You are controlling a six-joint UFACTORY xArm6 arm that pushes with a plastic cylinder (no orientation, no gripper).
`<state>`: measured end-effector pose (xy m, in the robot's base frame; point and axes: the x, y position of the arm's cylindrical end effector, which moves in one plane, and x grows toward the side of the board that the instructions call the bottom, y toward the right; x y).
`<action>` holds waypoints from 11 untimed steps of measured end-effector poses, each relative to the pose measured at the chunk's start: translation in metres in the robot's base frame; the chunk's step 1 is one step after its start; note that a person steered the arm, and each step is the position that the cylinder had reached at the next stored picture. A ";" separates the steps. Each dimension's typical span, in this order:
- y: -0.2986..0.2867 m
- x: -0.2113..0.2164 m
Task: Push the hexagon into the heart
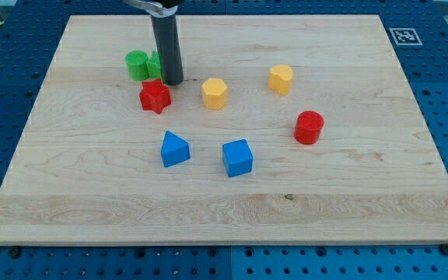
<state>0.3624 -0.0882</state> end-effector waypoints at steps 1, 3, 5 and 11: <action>-0.003 0.016; -0.022 0.042; 0.084 0.042; 0.166 0.018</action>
